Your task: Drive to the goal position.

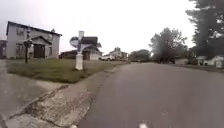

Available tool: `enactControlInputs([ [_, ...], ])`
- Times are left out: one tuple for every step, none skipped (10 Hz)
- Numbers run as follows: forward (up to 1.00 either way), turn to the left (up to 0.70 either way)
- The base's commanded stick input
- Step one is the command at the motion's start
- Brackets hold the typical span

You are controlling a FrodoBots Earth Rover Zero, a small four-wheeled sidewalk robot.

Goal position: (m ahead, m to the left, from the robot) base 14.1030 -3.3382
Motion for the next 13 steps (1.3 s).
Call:
enactControlInputs([
  [1.0,-0.37],
  [1.0,-0.25],
  [1.0,0.0],
  [1.0,0.0],
  [1.0,0.0],
  [1.0,0.0],
  [1.0,0.0],
  [1.0,0.0],
  [1.0,0.0],
  [1.0,0.0],
  [1.0,0.0],
  [1.0,0.0],
  [1.0,0.0],
])
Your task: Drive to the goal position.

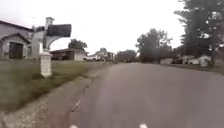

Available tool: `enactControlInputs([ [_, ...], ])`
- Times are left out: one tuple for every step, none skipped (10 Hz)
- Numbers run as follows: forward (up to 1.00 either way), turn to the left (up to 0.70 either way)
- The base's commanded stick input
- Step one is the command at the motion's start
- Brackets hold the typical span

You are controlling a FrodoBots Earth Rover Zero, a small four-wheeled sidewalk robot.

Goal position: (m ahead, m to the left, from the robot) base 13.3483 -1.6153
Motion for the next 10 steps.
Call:
enactControlInputs([
  [1.0,0.0],
  [1.0,0.0],
  [1.0,0.0],
  [1.0,-0.01],
  [1.0,-0.15],
  [1.0,-0.38],
  [1.0,-0.38],
  [1.0,-0.16],
  [1.0,-0.03],
  [1.0,0.0],
])
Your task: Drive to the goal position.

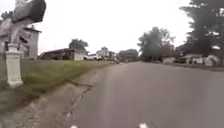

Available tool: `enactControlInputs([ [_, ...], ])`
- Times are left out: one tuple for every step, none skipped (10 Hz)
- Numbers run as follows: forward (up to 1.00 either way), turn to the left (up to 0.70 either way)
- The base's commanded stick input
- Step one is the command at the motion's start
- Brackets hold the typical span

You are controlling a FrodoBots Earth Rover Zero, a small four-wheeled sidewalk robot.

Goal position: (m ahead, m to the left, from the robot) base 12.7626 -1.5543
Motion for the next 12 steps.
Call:
enactControlInputs([
  [1.0,0.0],
  [1.0,0.0],
  [1.0,0.0],
  [1.0,0.0],
  [1.0,0.0],
  [1.0,0.0],
  [1.0,0.0],
  [1.0,0.0],
  [1.0,0.0],
  [1.0,0.0],
  [1.0,0.0],
  [1.0,0.0],
])
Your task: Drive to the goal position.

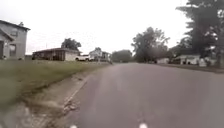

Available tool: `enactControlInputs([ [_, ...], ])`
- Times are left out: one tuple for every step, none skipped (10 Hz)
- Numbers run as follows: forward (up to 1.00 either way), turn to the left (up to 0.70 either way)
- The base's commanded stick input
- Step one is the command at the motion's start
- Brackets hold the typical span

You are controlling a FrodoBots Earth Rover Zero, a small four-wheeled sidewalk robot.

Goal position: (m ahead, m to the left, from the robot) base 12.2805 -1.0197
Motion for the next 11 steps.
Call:
enactControlInputs([
  [1.0,0.0],
  [1.0,0.0],
  [1.0,0.0],
  [1.0,0.0],
  [1.0,0.0],
  [1.0,0.0],
  [1.0,0.0],
  [1.0,-0.01],
  [1.0,-0.02],
  [1.0,-0.02],
  [1.0,-0.02],
])
